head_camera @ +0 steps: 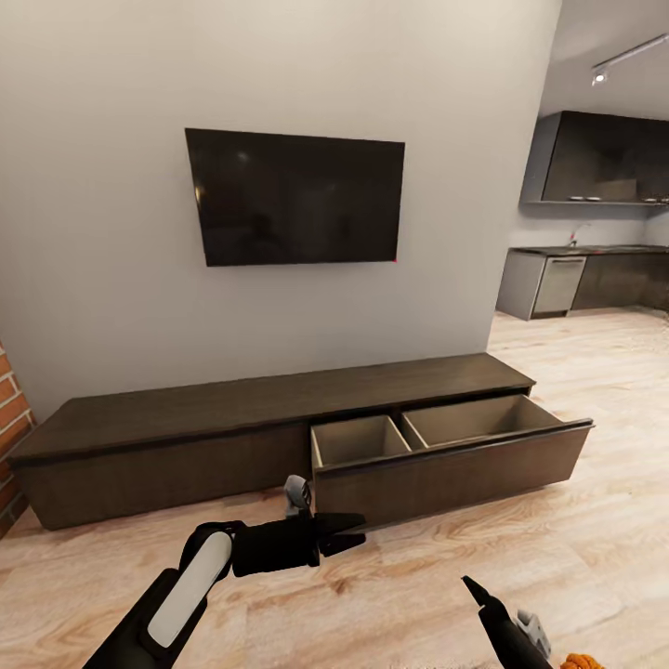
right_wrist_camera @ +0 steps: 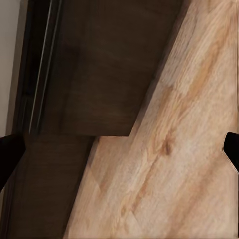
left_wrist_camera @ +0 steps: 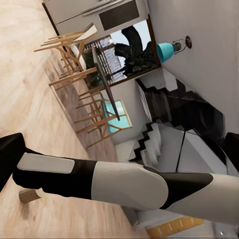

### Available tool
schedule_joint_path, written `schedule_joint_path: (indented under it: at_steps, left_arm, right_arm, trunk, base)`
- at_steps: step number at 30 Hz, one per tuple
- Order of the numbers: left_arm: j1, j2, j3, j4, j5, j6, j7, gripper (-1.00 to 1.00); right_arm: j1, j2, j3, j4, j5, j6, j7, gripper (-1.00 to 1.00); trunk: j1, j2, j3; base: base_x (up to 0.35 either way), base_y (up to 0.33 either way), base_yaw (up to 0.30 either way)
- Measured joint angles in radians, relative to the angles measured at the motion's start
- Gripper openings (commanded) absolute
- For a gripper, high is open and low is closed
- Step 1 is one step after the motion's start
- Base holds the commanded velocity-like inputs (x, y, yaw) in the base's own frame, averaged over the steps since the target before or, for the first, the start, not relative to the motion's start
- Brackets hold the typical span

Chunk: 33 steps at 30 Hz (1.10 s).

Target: Place each of the two pumpkins and all three candles from the living room inside a cabinet in the living room (use any cabinet), then make sure every cabinet is closed, and position the cauldron so it is next to a table in the living room.

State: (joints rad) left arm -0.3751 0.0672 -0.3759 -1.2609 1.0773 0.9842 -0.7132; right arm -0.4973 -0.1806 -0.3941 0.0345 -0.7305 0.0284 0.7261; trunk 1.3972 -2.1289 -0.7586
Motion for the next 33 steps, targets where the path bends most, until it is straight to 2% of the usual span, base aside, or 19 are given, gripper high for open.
schedule_joint_path:
  at_steps: [18, 27, 33]
  left_arm:
    - [0.0, 0.0, -0.002, 0.0, -0.006, -0.002, 0.0, 1.0]
    - [0.0, 0.0, -0.01, -0.002, -0.01, -0.002, -0.001, 1.0]
    - [0.0, 0.001, -0.012, 0.0, -0.014, -0.002, 0.001, 1.0]
  right_arm:
    - [0.01, 0.0, 0.0, 0.002, -0.005, -0.044, -0.002, 1.0]
    - [0.014, 0.001, 0.0, 0.002, -0.006, -0.051, -0.003, 1.0]
    - [0.014, 0.002, 0.001, 0.002, -0.008, -0.065, -0.002, 1.0]
  trunk:
    - [-0.069, 0.126, 0.033]
    - [-0.069, 0.126, 0.022]
    - [-0.069, 0.126, 0.015]
  base:
    - [0.0, 0.0, -0.183]
    - [-0.005, -0.006, -0.206]
    - [-0.136, -0.189, -0.208]
